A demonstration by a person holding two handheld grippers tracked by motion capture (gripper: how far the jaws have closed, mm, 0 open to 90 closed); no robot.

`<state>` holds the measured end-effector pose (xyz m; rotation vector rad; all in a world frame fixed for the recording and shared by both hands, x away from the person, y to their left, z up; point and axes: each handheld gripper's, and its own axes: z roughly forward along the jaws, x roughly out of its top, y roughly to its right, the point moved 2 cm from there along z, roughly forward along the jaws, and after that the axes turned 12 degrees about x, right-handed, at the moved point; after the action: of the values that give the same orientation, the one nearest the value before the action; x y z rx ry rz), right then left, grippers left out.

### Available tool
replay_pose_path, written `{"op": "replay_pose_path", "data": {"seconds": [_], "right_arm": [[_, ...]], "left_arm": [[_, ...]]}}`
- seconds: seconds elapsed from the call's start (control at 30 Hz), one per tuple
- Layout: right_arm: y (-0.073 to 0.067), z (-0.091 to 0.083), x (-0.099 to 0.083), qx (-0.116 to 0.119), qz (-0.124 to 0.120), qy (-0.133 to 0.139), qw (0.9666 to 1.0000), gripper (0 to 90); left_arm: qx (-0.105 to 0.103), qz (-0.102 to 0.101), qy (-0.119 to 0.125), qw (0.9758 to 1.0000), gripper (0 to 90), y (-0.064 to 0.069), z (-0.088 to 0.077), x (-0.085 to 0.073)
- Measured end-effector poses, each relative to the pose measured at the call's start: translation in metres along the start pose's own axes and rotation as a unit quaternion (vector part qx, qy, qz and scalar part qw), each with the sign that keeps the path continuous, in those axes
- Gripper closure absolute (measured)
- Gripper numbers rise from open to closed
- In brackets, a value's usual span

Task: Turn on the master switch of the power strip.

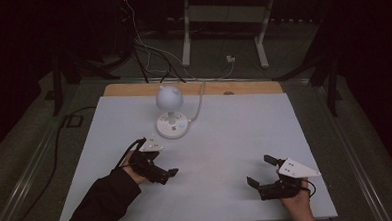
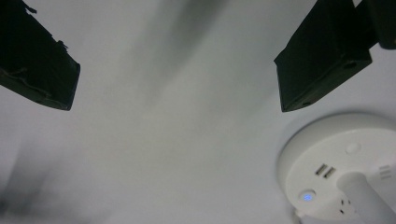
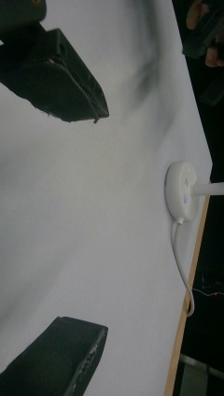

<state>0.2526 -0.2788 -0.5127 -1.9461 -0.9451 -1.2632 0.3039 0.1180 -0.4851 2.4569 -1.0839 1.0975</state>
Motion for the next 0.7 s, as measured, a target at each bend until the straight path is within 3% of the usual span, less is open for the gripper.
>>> {"op": "replay_pose_path", "data": {"seconds": [0.37,0.7], "right_arm": [[0.000,0.000,0.000,0.001,0.000,-0.003,1.0000,0.0],[0.000,0.001,-0.001,0.001,0.002,-0.005,1.0000,0.0]], "left_arm": [[-0.005,-0.015,-0.014,0.9998,0.2,-0.011,-0.003,-0.039],[0.008,-0.022,-0.021,0.9995,0.2,-0.013,-0.014,-0.072]]}}
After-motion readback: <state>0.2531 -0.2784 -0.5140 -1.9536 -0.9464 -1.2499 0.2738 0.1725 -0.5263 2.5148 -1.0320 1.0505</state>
